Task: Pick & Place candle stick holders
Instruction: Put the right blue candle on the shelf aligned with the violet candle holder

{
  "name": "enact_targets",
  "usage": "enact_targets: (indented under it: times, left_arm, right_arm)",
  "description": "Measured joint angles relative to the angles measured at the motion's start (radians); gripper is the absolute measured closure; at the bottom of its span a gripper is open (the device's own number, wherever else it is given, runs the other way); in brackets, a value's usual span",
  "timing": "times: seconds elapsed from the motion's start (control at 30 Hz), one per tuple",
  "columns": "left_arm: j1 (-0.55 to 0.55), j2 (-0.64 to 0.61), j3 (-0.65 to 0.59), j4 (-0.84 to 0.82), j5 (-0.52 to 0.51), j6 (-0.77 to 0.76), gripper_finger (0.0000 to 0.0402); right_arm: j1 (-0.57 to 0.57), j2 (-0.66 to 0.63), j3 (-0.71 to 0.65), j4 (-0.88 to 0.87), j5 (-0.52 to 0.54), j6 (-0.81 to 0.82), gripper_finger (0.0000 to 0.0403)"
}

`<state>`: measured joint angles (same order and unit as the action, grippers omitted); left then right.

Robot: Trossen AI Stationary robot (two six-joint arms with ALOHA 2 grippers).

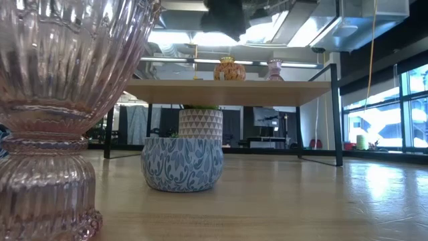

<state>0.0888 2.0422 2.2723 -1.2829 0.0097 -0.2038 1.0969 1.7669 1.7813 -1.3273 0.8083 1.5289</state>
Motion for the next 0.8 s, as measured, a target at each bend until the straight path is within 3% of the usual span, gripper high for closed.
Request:
enact_targets:
  times: [0.17, 0.5, 0.63, 0.8]
  left_arm:
    - [-0.046, -0.001, 0.085, 0.0, 0.037, -0.064, 0.028]
    - [-0.19, -0.018, 0.079, 0.026, 0.304, -0.289, 0.0281]
    - [-0.308, -0.018, 0.079, 0.03, 0.296, -0.35, 0.0284]
    - [-0.474, -0.018, 0.079, 0.044, 0.118, -0.418, 0.0294]
  right_arm:
    - [0.0, -0.019, 0.0, 0.0, -0.005, -0.039, 0.0233]
    - [-0.002, -0.089, 0.0, -0.009, -0.029, -0.302, 0.0233]
    - [-0.002, -0.128, 0.0, 0.02, -0.068, -0.474, 0.0233]
    - [-0.025, -0.174, 0.0, 0.119, -0.106, -0.634, 0.0233]
